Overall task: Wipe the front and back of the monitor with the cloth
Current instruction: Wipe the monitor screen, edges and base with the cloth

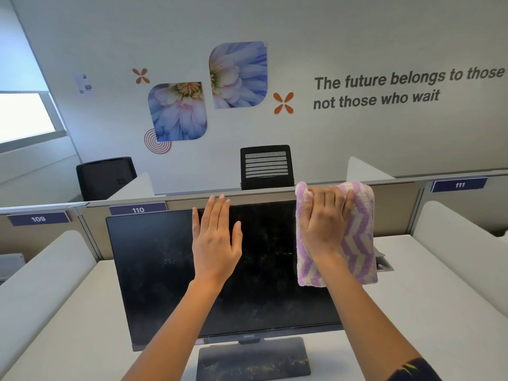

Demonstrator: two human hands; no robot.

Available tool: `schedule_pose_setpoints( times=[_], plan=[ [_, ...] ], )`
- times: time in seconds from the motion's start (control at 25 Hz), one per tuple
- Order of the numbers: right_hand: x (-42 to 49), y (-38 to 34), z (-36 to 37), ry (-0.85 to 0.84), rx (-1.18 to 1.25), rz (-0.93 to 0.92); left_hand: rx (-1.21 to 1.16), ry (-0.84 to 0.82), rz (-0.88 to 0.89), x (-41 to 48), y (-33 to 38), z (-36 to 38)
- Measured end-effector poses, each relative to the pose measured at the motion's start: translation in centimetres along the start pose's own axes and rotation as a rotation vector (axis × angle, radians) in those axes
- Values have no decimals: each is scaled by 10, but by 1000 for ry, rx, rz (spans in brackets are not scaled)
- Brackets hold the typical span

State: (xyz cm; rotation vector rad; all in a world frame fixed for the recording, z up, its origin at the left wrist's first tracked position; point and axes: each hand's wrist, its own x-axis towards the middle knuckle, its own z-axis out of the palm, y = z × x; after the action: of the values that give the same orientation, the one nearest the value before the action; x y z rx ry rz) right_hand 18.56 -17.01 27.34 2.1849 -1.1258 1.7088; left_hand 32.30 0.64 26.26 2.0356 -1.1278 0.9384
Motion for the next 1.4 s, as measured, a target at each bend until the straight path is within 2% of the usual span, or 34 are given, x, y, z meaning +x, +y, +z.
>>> schedule_pose_setpoints(
  times=[0.52,0.96,1.4],
  plan=[
    [-22,-75,9,-52,49,-66,99,-59,60,3,-17,-17],
    [-44,-148,21,-67,70,-28,113,-12,-113,-9,-131,-67],
    [-67,-217,35,-60,64,-35,75,7,-148,-22,-202,-83]
  ],
)
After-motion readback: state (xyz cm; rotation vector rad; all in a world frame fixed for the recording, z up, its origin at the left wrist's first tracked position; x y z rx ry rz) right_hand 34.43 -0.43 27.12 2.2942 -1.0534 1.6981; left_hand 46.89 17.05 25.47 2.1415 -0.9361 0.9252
